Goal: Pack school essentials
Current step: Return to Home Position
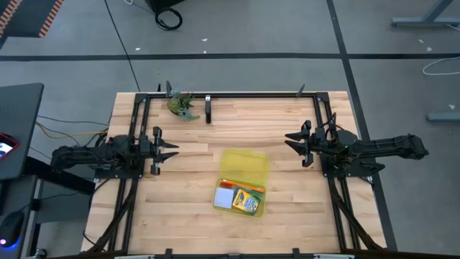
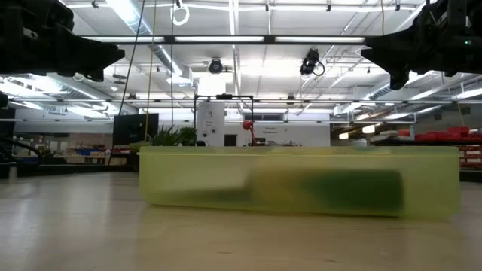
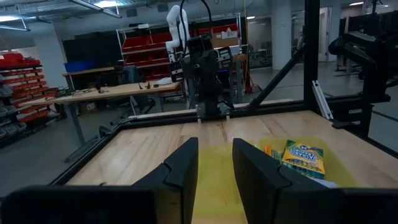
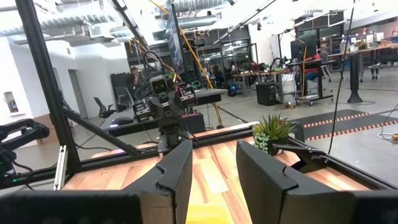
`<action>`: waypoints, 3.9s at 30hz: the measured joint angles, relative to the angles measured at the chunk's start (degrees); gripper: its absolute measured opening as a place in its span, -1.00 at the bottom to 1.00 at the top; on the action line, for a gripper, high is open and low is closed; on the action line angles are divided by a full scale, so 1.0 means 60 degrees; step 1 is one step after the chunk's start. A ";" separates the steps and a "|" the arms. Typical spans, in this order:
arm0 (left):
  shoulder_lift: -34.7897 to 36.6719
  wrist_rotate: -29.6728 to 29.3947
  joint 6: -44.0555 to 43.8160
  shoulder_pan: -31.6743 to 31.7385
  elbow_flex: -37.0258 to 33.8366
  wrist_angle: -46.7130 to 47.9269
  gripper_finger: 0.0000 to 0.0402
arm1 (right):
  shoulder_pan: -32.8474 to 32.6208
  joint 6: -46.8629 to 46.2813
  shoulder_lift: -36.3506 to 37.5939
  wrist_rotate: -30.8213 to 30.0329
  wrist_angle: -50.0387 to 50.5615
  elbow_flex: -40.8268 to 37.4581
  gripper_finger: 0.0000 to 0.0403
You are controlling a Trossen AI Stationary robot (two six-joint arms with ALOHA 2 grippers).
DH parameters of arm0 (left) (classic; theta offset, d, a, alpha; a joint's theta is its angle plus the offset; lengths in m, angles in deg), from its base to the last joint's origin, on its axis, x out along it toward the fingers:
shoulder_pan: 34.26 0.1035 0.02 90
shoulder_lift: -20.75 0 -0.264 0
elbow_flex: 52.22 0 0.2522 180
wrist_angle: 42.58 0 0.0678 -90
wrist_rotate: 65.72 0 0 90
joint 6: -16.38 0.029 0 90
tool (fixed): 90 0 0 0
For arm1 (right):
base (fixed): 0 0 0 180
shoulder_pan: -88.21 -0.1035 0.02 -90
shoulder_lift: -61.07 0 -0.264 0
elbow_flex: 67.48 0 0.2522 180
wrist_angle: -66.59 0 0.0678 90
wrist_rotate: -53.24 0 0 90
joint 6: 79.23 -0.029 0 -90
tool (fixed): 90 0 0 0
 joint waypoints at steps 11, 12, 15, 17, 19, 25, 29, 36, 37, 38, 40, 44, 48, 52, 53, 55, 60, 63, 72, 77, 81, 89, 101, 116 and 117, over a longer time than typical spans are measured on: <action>0.0000 0.0004 -0.0002 0.0000 0.0000 -0.0011 -0.47 | -0.0013 -0.0343 0.0603 0.0128 0.0327 0.0000 -0.35; 0.0000 0.0004 -0.0002 0.0000 0.0000 -0.0011 -0.47 | -0.0052 -0.0279 0.0797 0.0306 0.0602 0.0008 -0.35; 0.0000 0.0007 -0.0001 0.0000 0.0000 -0.0011 -0.47 | -0.0182 -0.0161 0.1392 0.0619 0.1672 0.0011 -0.35; 0.0000 0.0007 -0.0002 0.0000 0.0000 -0.0014 -0.47 | -0.0189 -0.0335 0.1780 0.0598 0.2343 0.0011 -0.35; 0.0000 0.0007 0.0001 0.0000 0.0000 -0.0015 -0.47 | -0.0189 -0.0343 0.2150 0.0569 0.3009 0.0011 -0.35; 0.0000 0.0011 -0.0002 0.0001 0.0000 -0.0015 -0.47 | -0.0244 -0.0060 0.2492 0.0685 0.3987 0.0001 -0.35; 0.0000 0.0015 -0.0002 0.0000 0.0000 -0.0018 -0.47 | -0.0279 0.0347 0.2492 0.1145 0.4127 0.0011 -0.35; 0.0000 0.0011 0.0000 0.0002 0.0004 -0.0018 -0.47 | -0.0117 0.0637 0.2492 0.1285 0.4150 0.0011 -0.35; 0.0000 0.0011 -0.0002 0.0002 0.0004 -0.0018 -0.47 | -0.0060 0.0635 0.2489 0.1282 0.4146 0.0011 -0.35; 0.0000 0.0011 -0.0001 0.0004 0.0004 -0.0018 -0.47 | -0.0020 0.0635 0.2470 0.1282 0.4146 0.0011 -0.35; 0.0000 0.0011 0.0002 0.0002 0.0004 -0.0018 -0.47 | 0.0018 0.0637 0.2414 0.1281 0.4146 0.0011 -0.35; 0.0000 0.0011 0.0002 0.0004 0.0004 -0.0018 -0.47 | 0.0016 0.0637 0.2415 0.1279 0.4144 0.0011 -0.35; 0.0000 0.0011 0.0002 0.0004 0.0004 -0.0018 -0.47 | 0.0016 0.0532 0.2415 0.1273 0.4142 0.0007 -0.35; 0.0000 0.0011 0.0002 0.0001 0.0004 -0.0018 -0.47 | 0.0018 0.0510 0.2415 0.1268 0.4138 0.0007 -0.35; 0.0000 0.0011 -0.0001 0.0003 0.0004 -0.0018 -0.47 | 0.0016 0.0510 0.2415 0.1266 0.4138 0.0007 -0.35; 0.0000 0.0011 0.0002 0.0004 0.0004 -0.0016 -0.47 | 0.0016 0.0502 0.2415 0.1260 0.4135 0.0007 -0.35; 0.0000 0.0011 0.0002 0.0003 0.0004 -0.0015 -0.47 | 0.0015 0.0495 0.2415 0.1253 0.4131 0.0007 -0.35; 0.0000 0.0011 0.0004 0.0001 0.0004 -0.0018 -0.47 | 0.0018 0.0495 0.2415 0.1253 0.4131 0.0004 -0.35; 0.0000 0.0011 0.0002 0.0004 0.0004 -0.0018 -0.47 | 0.0015 0.0495 0.2412 0.1253 0.4131 0.0004 -0.35; 0.0000 0.0011 0.0000 0.0002 0.0004 -0.0018 -0.47 | 0.0018 0.0495 0.2415 0.1253 0.4131 0.0004 -0.35; 0.0000 0.0011 -0.0002 0.0002 0.0004 -0.0018 -0.47 | 0.0015 0.0495 0.2412 0.1253 0.4131 0.0004 -0.35; 0.0000 0.0011 -0.0002 0.0004 0.0004 -0.0018 -0.47 | 0.0018 0.0495 0.2415 0.1253 0.4131 0.0004 -0.35; 0.0000 0.0010 -0.0001 0.0002 0.0004 -0.0017 -0.47 | 0.0018 0.0495 0.2413 0.1253 0.4131 0.0000 -0.35; 0.0000 0.0011 -0.0002 0.0000 0.0004 -0.0018 -0.47 | 0.0017 0.0495 0.2415 0.1253 0.4134 0.0000 -0.35; 0.0000 0.0008 0.0002 0.0004 0.0004 -0.0018 -0.47 | 0.0015 0.0495 0.2414 0.1253 0.4131 0.0000 -0.35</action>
